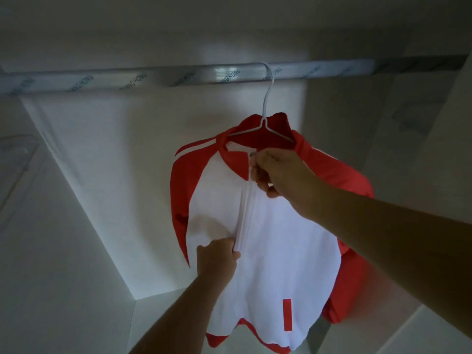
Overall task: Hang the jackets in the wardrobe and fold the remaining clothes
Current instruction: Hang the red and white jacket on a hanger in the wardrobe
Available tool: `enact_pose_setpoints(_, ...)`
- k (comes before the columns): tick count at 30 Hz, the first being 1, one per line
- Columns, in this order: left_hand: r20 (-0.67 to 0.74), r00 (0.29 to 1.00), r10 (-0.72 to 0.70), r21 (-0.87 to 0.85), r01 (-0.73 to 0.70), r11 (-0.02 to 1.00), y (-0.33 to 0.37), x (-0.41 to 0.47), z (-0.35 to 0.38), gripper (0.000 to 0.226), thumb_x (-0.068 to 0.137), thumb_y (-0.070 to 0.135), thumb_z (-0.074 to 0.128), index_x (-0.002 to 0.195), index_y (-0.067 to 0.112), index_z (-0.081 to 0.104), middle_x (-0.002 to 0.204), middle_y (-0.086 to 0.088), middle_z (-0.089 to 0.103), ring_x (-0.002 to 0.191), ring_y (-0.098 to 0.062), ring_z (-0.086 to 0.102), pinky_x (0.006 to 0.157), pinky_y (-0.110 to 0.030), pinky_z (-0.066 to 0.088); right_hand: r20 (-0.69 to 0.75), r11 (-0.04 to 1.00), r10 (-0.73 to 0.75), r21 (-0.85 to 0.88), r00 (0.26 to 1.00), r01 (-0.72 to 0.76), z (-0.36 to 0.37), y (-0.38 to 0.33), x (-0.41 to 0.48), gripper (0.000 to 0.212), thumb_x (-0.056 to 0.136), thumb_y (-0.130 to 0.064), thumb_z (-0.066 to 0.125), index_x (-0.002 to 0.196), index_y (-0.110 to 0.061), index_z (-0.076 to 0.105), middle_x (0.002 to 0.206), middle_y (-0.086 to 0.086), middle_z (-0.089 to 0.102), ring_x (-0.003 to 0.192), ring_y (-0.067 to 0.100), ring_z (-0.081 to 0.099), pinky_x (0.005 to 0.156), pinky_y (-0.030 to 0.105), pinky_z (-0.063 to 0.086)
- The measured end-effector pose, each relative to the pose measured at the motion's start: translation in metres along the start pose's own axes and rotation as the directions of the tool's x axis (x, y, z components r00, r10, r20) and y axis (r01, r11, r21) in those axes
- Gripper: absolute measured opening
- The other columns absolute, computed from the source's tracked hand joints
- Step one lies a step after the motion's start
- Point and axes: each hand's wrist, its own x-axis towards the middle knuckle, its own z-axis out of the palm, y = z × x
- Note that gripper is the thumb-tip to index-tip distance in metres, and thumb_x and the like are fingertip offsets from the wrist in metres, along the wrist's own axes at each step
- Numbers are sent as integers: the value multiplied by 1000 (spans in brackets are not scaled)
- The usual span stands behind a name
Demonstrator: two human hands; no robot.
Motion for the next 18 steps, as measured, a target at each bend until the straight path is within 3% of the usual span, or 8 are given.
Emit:
enact_pose_setpoints(3,-5,999,43,-45,-43,998,6,5,-14,18,94,39,52,99,24,60,93,10,67,86,-9,65,88,-27,50,87,991,3,-132,996,8,-6,9,-8,29,100,-10,42,77,-10,59,65,4,58,45,8,49,41,18,33)
enact_pose_setpoints(5,-50,997,56,-133,-62,989,13,13,-38,15,94,35,52,103,25,58,98,13,65,91,-7,63,87,-23,50,5,963,-82,-257,997,80,-22,14,-10,26,98,-6,44,78,-7,61,68,7,59,52,14,54,48,25,40)
enact_pose_setpoints(7,-144,988,56,-208,-85,975,24,23,-67,13,91,33,56,101,24,54,97,12,62,90,-8,61,84,-22,52,-121,816,-240,-562,963,133,-46,19,-10,18,95,-9,48,86,-8,64,77,7,63,67,21,57,62,27,42)
enact_pose_setpoints(9,-327,941,87,-280,-184,942,39,31,-100,12,89,27,61,92,23,50,86,9,58,80,-9,58,77,-21,53,-234,664,-339,-746,911,56,-74,24,-8,15,92,-11,53,101,-11,64,97,7,64,89,23,60,78,26,44)
enact_pose_setpoints(11,-539,833,126,-304,-331,893,55,41,-131,13,88,21,63,89,18,51,81,7,54,75,-11,55,72,-18,50,-284,580,-276,-811,918,-77,-95,31,-4,33,89,-12,55,122,-12,58,122,9,59,113,29,54,98,38,42)
enact_pose_setpoints(13,-592,792,146,-274,-369,888,71,54,-154,17,87,23,65,98,14,55,91,5,56,83,-12,56,75,-20,50,-272,535,-122,-828,955,-168,-105,40,-3,43,91,-15,54,133,-13,50,132,11,54,122,31,50,104,40,38)
enact_pose_setpoints(16,-275,916,291,-341,-376,862,90,69,-162,39,86,45,63,114,19,52,101,8,63,92,-12,62,81,-29,55,-219,500,-72,-852,973,-155,-109,53,-6,30,95,-12,48,123,-12,58,120,11,63,112,30,58,92,32,42)
enact_pose_setpoints(18,-12,920,391,-306,-376,875,100,69,-152,54,83,57,59,122,20,49,104,8,67,96,-13,65,84,-32,55,-192,465,-78,-875,978,-135,-109,57,-11,24,94,-10,48,114,-9,62,111,12,67,106,31,61,87,33,44)
